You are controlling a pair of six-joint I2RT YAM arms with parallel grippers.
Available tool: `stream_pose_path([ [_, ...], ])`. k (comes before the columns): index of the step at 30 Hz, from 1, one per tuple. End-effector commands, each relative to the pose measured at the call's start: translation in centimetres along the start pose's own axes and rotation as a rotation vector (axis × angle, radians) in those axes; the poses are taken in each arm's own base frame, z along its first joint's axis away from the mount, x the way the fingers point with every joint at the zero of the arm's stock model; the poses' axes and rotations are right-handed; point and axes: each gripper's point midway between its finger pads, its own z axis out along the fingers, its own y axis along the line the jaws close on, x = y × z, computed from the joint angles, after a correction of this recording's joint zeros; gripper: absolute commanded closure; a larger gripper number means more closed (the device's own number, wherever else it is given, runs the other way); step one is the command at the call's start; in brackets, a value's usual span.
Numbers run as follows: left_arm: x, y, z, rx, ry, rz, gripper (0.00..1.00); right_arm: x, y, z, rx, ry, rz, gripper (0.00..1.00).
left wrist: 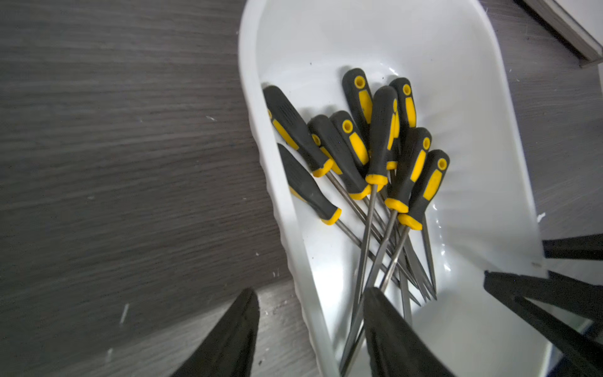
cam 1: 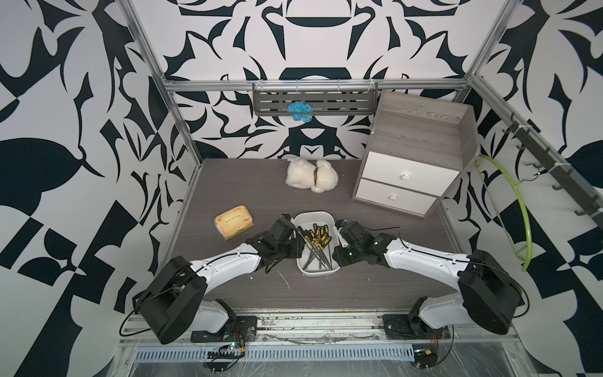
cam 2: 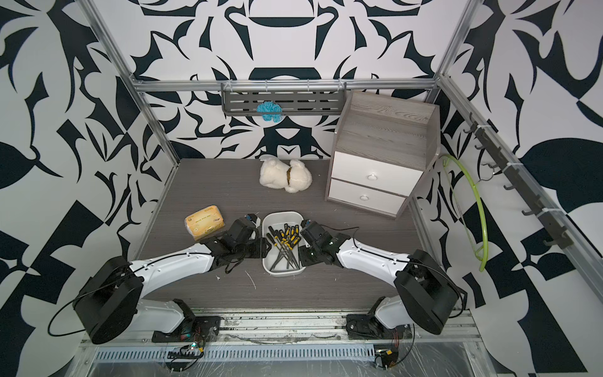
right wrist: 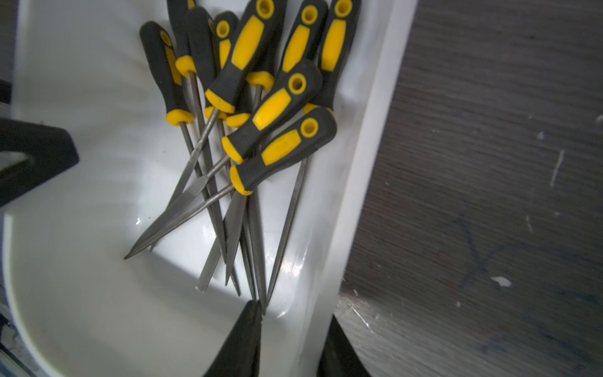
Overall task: Take the file tool out of the storage box
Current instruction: Move the storage box to the center of the board, then pick up the file tool from the storage box.
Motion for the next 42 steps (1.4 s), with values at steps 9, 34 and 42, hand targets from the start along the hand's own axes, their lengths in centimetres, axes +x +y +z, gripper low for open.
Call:
stream_pose_path([
  [9,-2.6,0.2,1.2,-0.103,0.006,0.089,0.55,-0.1,1.1,-0.7,-0.065,-0.027,0.002,0.68],
  [34,-6.3,-5.9,3.3,-0.129,0.086,0.282,0.52,-1.8,0.5,-5.8,-0.064,-0.246,-0.026,0.65],
  [42,-5.7,-6.0,6.7,-0.153,0.155,0.278,0.55,-1.7,0.7,-5.9,-0.077,-0.243,-0.027,0.66],
])
